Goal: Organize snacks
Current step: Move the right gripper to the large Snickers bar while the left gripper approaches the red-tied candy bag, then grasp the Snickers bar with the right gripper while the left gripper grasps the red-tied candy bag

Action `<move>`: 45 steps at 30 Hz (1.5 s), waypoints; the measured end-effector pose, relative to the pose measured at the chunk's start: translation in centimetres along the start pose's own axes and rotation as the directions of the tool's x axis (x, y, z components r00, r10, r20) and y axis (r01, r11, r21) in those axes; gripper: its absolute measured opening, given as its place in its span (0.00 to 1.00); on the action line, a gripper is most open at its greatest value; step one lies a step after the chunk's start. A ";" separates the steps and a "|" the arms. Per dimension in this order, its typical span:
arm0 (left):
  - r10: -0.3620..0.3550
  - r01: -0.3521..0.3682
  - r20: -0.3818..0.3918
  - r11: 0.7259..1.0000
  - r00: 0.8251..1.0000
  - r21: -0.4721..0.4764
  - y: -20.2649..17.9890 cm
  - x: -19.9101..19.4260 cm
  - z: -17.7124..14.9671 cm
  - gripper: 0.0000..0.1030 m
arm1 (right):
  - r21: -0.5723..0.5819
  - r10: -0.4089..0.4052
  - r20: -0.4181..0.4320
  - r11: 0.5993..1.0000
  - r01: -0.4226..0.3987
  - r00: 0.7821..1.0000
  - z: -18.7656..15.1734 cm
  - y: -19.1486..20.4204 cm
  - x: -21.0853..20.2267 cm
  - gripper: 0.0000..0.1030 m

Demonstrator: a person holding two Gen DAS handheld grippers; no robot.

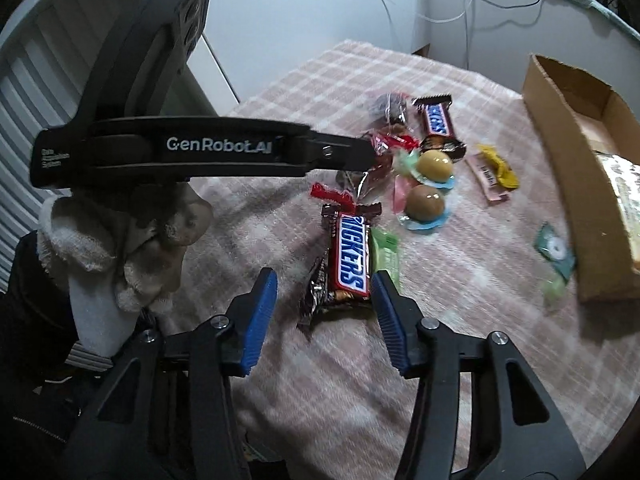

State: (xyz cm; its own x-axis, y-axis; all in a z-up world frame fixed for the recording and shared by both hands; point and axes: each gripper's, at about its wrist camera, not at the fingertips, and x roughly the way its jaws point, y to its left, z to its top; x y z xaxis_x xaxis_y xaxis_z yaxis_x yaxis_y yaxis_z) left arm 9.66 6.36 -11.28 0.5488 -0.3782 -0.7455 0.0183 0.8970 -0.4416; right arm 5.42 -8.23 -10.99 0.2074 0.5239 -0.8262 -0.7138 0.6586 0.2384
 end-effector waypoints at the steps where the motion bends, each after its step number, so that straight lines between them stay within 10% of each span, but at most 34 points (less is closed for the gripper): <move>1: -0.001 0.001 -0.002 1.000 1.000 -0.002 0.1 0.2 0.1 0.45 | 0.005 -0.016 -0.011 1.000 0.016 1.000 0.1 -0.1 0.7 0.50; 14: -0.004 0.004 -0.005 1.000 1.000 -0.008 0.7 1.1 0.7 0.45 | 0.217 0.079 -0.018 0.973 -0.074 0.997 2.1 -3.8 2.0 0.49; 28: -0.002 0.002 -0.017 1.000 1.000 0.016 0.4 2.0 0.6 0.32 | -0.029 -0.131 -0.065 0.991 0.129 0.989 1.9 0.2 3.9 0.35; 45: 0.007 -0.007 0.018 1.000 1.000 0.019 0.9 1.0 0.0 0.29 | 0.274 0.127 -0.011 0.954 -0.120 0.992 0.6 -5.2 2.2 0.31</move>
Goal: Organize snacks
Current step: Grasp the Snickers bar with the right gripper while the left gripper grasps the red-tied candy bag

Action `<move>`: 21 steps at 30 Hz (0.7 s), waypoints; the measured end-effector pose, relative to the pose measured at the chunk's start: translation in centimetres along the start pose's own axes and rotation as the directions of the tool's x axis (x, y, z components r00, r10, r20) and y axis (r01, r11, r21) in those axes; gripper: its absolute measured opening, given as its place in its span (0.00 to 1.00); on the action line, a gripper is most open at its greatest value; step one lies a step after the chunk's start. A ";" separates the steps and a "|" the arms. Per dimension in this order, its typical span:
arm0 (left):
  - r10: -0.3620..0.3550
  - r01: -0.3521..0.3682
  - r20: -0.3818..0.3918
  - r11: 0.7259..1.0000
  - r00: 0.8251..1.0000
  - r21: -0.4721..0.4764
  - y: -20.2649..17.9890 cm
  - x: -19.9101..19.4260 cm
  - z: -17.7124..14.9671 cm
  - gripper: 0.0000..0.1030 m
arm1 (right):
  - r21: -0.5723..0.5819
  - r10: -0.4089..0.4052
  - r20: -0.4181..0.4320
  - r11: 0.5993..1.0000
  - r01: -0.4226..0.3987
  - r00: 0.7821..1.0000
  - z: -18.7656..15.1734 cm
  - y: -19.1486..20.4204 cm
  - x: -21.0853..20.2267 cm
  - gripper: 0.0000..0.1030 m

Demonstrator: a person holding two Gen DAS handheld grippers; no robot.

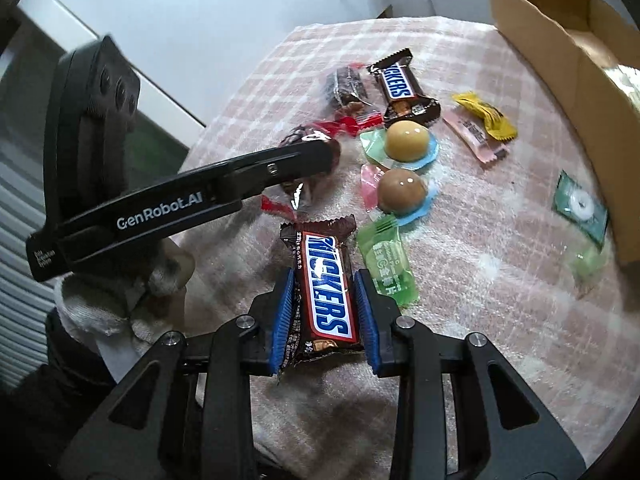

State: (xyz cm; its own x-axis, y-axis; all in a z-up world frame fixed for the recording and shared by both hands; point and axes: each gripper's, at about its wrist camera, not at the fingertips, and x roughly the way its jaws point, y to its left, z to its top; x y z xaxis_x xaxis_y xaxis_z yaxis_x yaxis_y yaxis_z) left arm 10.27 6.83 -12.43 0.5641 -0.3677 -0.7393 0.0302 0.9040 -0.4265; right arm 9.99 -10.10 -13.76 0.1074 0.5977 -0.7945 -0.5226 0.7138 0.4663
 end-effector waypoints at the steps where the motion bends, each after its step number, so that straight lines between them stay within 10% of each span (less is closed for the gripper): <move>1: 0.002 -0.002 0.001 1.000 1.000 0.001 0.0 0.0 0.0 0.29 | 0.000 0.000 0.000 1.000 0.000 1.000 0.0 0.0 0.0 0.31; 17: 0.001 0.000 0.008 1.000 1.000 -0.010 0.3 -0.4 -0.1 0.29 | -0.145 -0.202 -0.022 0.970 0.197 0.979 1.7 3.0 1.6 0.37; 21: -0.002 0.003 0.015 1.000 1.000 -0.017 0.6 -0.7 -0.2 0.29 | -0.057 -0.107 -0.046 0.993 0.104 0.993 2.3 1.7 1.5 0.37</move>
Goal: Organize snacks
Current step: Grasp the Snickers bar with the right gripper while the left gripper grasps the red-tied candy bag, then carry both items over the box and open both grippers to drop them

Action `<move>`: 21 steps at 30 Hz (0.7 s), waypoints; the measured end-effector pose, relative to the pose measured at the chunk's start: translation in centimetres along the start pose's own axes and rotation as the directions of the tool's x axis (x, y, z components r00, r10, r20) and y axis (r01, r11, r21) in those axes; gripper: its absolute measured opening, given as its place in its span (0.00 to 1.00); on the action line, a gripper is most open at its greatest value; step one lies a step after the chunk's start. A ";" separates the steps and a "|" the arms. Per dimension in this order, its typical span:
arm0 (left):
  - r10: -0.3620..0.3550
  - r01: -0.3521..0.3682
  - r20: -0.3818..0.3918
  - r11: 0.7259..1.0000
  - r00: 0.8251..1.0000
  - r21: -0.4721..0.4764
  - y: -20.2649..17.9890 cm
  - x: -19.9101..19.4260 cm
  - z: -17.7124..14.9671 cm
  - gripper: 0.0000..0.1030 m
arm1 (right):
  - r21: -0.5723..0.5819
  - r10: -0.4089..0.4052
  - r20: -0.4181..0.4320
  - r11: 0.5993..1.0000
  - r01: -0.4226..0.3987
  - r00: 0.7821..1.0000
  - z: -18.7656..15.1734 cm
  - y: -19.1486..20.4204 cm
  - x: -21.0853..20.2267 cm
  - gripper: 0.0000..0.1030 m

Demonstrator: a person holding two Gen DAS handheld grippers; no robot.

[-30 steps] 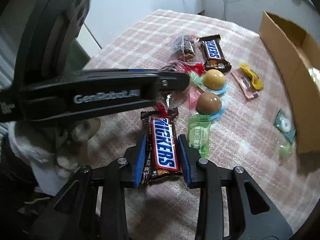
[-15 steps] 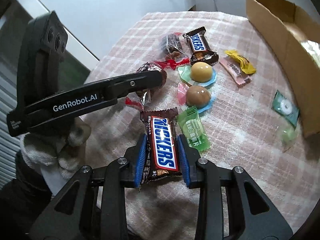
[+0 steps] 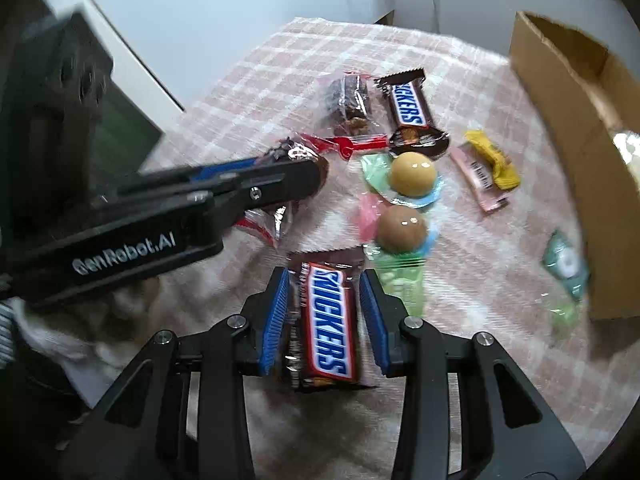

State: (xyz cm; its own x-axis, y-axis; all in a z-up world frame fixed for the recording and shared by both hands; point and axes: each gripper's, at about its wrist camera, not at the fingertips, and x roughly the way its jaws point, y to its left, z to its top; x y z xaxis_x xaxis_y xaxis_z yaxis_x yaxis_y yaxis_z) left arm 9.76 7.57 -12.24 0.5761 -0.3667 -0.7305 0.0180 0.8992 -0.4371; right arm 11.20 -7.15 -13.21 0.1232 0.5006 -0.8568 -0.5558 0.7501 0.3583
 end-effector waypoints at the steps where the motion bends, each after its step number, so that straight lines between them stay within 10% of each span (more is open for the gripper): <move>1: 0.000 0.000 0.000 1.000 1.000 0.000 0.0 0.0 0.0 0.29 | 0.034 0.026 -0.002 0.999 -0.026 1.000 0.1 -0.7 -0.1 0.37; 21: 0.036 -0.035 -0.011 0.998 0.999 0.046 -0.8 0.6 -0.4 0.29 | -0.217 -0.223 0.006 0.951 0.219 0.975 -1.7 1.9 -0.3 0.29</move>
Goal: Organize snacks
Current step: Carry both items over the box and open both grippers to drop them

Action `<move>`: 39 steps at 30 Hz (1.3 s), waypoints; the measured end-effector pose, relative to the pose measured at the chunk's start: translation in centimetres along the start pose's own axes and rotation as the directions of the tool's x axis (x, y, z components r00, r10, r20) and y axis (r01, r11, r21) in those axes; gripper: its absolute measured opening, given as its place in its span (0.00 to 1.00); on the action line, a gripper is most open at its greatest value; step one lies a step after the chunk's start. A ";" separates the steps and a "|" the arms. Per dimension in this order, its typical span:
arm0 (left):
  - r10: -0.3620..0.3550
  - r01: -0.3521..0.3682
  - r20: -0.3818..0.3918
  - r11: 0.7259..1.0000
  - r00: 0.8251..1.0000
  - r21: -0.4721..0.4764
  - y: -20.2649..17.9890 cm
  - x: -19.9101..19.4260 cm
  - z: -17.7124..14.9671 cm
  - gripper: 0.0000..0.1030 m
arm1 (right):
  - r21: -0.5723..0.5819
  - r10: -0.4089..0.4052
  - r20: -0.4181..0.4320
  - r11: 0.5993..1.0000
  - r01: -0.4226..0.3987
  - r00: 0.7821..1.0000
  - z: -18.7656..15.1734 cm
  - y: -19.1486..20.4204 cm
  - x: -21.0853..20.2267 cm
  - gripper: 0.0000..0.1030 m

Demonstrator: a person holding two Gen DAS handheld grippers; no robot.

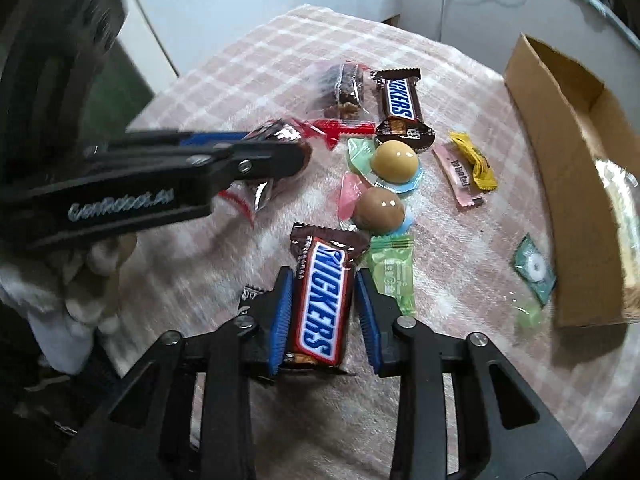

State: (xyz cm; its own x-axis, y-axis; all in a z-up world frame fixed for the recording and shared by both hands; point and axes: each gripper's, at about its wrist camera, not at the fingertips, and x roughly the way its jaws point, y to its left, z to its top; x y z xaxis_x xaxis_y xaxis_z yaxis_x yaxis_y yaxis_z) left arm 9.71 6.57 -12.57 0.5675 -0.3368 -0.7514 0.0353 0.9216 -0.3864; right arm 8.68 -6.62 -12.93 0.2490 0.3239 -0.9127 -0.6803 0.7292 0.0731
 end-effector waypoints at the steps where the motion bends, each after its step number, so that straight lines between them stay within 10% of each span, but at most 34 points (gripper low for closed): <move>1: -0.003 0.003 0.005 1.000 1.000 0.000 -0.1 -0.1 0.0 0.29 | 0.010 0.003 0.008 1.000 -0.003 1.000 -0.2 -0.2 -0.2 0.29; 14: -0.018 0.014 0.061 0.998 0.998 0.058 -3.0 -1.9 1.6 0.29 | 0.154 0.071 0.164 0.983 -0.097 0.984 -1.3 -5.0 -6.4 0.29; 39: -0.085 0.067 0.094 0.981 0.992 0.185 -12.1 2.6 9.6 0.29 | 0.411 -0.166 0.313 0.911 0.024 0.935 -3.9 -21.0 -14.5 0.29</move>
State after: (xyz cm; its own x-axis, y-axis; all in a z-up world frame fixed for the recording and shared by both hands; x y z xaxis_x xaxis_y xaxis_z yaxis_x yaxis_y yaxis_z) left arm 18.70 -3.64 -4.71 0.6371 -0.3946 -0.6621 0.2246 0.9168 -0.3303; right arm 16.66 -28.92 -2.84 0.5617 0.3702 -0.7399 -0.3305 0.9202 0.2095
